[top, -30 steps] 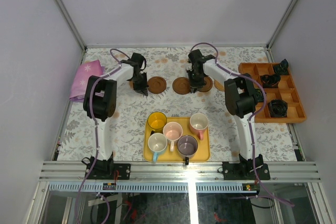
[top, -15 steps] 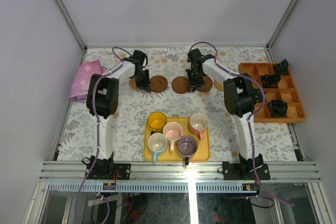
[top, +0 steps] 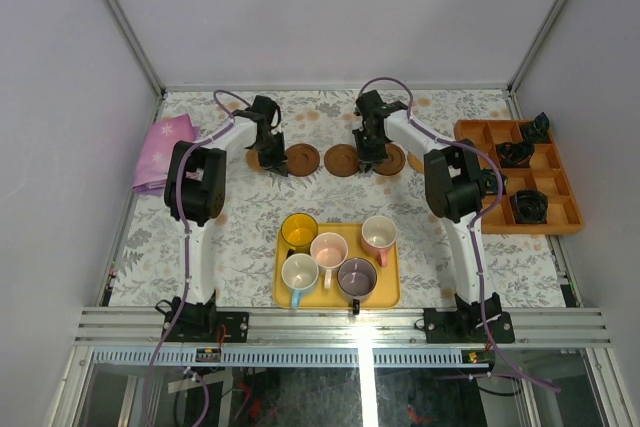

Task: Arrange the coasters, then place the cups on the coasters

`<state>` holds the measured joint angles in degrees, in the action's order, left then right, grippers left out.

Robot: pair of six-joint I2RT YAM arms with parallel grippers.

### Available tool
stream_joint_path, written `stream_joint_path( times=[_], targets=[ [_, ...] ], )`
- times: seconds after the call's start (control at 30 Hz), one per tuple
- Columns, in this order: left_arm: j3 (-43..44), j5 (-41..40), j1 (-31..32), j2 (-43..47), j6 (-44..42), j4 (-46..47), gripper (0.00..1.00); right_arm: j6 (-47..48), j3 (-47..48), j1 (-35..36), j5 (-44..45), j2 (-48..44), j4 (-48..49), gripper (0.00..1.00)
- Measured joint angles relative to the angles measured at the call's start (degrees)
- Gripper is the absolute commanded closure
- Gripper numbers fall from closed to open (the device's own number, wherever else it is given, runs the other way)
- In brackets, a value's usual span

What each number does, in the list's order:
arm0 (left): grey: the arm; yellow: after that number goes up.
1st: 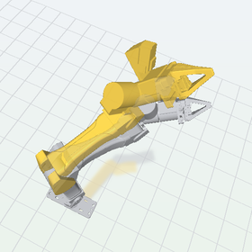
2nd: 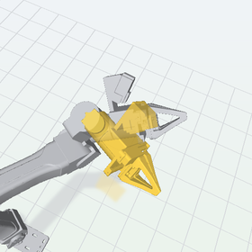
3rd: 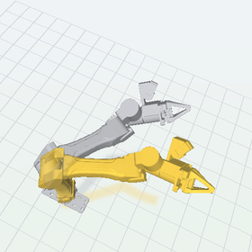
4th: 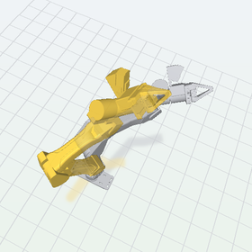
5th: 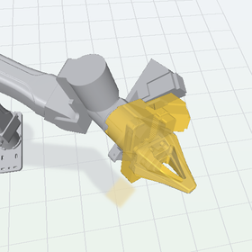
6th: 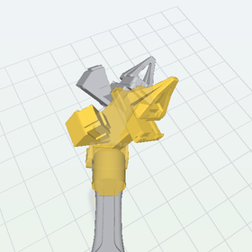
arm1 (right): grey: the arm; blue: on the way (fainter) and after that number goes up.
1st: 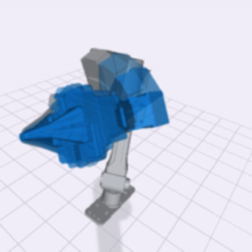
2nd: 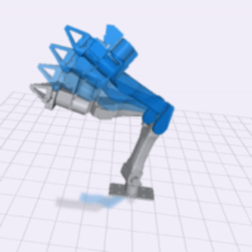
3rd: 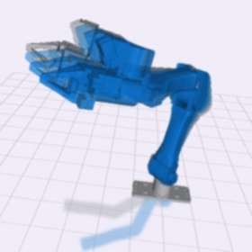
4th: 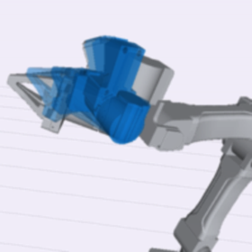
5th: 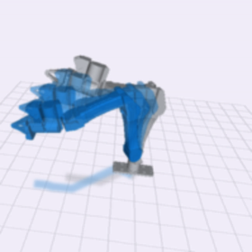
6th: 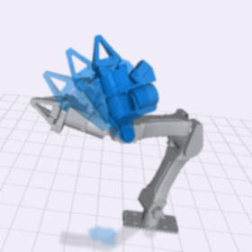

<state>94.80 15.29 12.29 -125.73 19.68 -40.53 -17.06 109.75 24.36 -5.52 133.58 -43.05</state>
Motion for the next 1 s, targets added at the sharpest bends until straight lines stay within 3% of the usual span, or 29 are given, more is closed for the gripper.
stream_joint_path(
  times=[0.4, 0.6, 0.83, 1.0],
  targets=[
    [-0.02, 0.61, -0.11, 0.46, 0.00, -0.04, 0.97, 0.96, 1.62, 0.02, 2.73, 0.22, -1.66, 0.73],
    [-0.02, 0.81, -0.50, 4.24, 0.04, -0.04, 0.97, 1.77, 1.60, 0.04, 6.49, -4.76, -2.49, 0.71],
    [0.15, 0.79, -2.86, 7.04, 0.66, 0.37, 0.96, 1.84, 1.53, -1.09, 9.49, -9.44, -2.29, 0.78],
    [0.15, 0.79, -5.29, 6.97, 1.25, 0.85, 0.94, 0.66, -1.75, -5.64, 9.31, -9.44, -1.11, 0.81]
  ],
)
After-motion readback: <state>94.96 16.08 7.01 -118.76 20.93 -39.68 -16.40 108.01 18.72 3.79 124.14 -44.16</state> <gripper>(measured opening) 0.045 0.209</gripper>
